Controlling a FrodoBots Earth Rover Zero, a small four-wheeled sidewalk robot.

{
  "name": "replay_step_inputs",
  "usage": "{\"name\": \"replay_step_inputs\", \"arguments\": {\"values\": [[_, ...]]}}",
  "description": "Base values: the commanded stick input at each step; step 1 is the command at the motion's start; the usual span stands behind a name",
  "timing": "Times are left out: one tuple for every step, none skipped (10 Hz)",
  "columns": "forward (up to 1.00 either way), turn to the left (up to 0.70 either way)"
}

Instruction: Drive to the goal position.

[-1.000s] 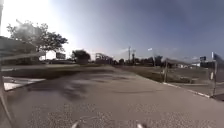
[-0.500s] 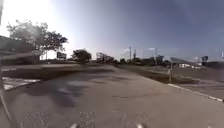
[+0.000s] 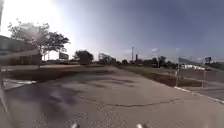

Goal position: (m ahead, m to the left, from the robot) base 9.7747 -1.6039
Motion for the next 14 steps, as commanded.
{"name": "replay_step_inputs", "arguments": {"values": [[0.70, 0.00], [0.70, 0.00], [0.70, 0.00], [0.70, 0.00], [0.70, 0.00], [0.70, 0.00], [0.70, 0.00], [0.70, 0.00], [0.70, 0.00], [0.70, 0.00], [0.70, 0.00], [0.70, 0.00], [0.70, 0.00], [0.70, 0.00]]}}
